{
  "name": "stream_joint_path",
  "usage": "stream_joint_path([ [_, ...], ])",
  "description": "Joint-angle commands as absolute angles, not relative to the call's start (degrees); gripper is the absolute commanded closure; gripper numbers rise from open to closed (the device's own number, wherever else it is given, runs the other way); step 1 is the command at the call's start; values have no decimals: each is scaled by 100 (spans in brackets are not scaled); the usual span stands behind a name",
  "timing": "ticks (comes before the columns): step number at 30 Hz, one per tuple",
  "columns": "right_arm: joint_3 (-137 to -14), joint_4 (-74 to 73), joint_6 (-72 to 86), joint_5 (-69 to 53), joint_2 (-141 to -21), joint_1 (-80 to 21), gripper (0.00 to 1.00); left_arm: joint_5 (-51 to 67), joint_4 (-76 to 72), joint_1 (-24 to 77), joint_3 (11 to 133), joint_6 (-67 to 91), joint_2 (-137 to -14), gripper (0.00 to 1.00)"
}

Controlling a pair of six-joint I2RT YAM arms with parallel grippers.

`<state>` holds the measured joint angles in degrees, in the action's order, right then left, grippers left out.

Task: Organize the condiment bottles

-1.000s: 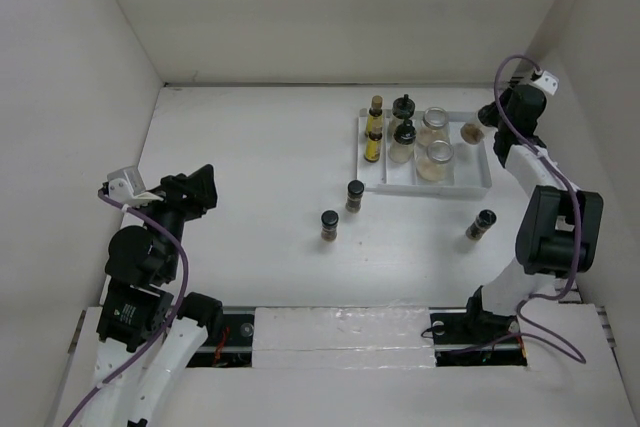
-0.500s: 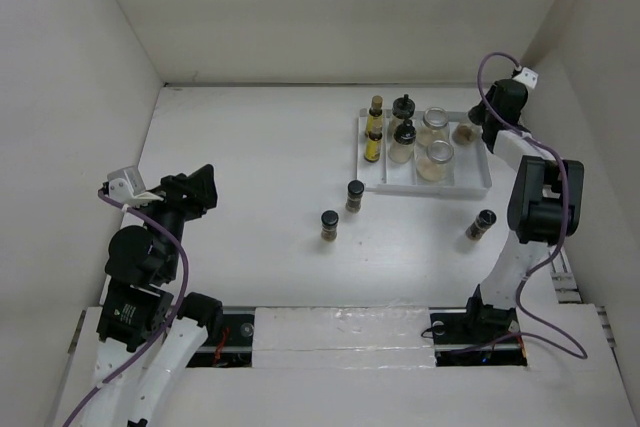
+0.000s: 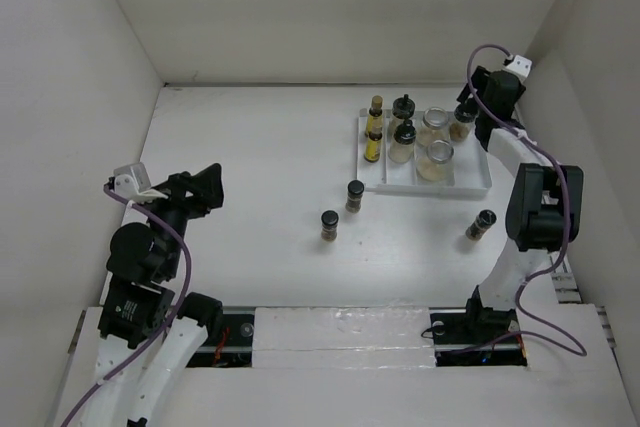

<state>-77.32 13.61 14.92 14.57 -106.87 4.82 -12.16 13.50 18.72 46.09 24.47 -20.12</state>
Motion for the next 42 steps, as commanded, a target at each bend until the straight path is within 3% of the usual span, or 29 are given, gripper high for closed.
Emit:
stream_joint_path([
  [1,-7603,1504,1459,1625,-9687,378,16,-827,1063,1863,4588,2329,-2153,27],
  [5,-6445,1284,1783,2205,-8361,238,19,-634,1063,1863,4588,2276,-2154,27],
  [10,-4134,941,2398,2856,-6246,18,20,-422,1002,1863,4588,2276,-2153,26],
  [13,-3500,161,2574,3224,-5322,-87,18,-159,1002,1863,4588,2276,-2259,24],
  [17,-3393,-1140,2732,3480,-4643,-88,8,0,1054,1863,4649,2276,-2364,20],
  [23,-3340,-2414,2848,3006,-4377,-88,10,-114,1116,1863,4754,2276,-2172,20],
  [37,-3287,-3050,2997,2215,-4535,-141,19,-167,1169,1863,4755,2224,-1819,22],
  [40,-3287,-2979,2997,2267,-4649,-141,28,-281,1169,1863,4755,2224,-1697,22],
  [42,-3340,-3075,3050,2268,-4816,-141,43,-281,1169,1863,4808,2224,-1644,22],
])
